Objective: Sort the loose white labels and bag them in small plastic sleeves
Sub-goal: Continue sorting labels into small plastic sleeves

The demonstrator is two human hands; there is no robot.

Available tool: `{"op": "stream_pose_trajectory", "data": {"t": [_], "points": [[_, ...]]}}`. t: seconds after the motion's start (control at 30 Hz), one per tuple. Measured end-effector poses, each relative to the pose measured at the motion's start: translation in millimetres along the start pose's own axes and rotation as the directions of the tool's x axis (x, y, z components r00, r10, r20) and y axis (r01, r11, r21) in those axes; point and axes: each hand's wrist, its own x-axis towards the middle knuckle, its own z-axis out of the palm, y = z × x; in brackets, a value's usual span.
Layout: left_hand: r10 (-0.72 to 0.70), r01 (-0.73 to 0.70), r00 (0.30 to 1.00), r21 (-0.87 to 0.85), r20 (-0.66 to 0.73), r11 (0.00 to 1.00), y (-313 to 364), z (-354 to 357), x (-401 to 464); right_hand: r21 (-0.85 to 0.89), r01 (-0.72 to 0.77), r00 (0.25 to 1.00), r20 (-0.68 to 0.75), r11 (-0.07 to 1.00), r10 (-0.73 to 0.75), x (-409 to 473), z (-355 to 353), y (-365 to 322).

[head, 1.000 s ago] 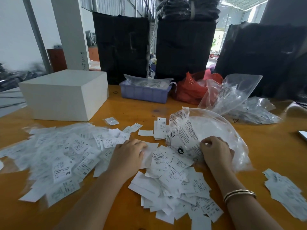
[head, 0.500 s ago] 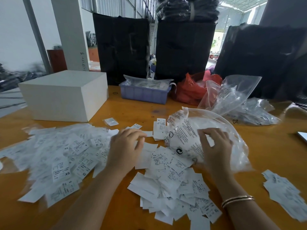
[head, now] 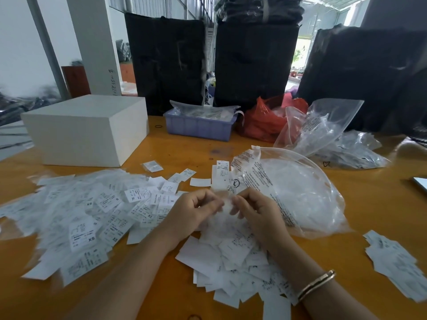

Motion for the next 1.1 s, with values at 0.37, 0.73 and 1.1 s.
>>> {"op": "stream_pose_trajectory", "data": {"t": [0.37, 0.73, 1.1], "points": [[-0.107, 0.083, 0.943, -0.088, -0.316, 0.993, -4.1, -2.7, 5.8, 0.304, -0.072, 0.997, 0.048, 0.95, 0.06, 3.9, -0.9, 9.7], [-0.109, 0.097, 0.932, -0.052, -0.346, 0.994, -4.6, -1.8, 5.2, -0.729, 0.138, 0.978, 0.205, 0.67, 0.022, 6.4, 16.8, 15.1], [-0.111, 0.077, 0.936, -0.111, -0.335, 0.991, -5.7, -1.0, 7.5, -0.211, -0.132, 0.987, 0.06, 0.968, 0.148, 6.6, 8.1, 10.9]]}}
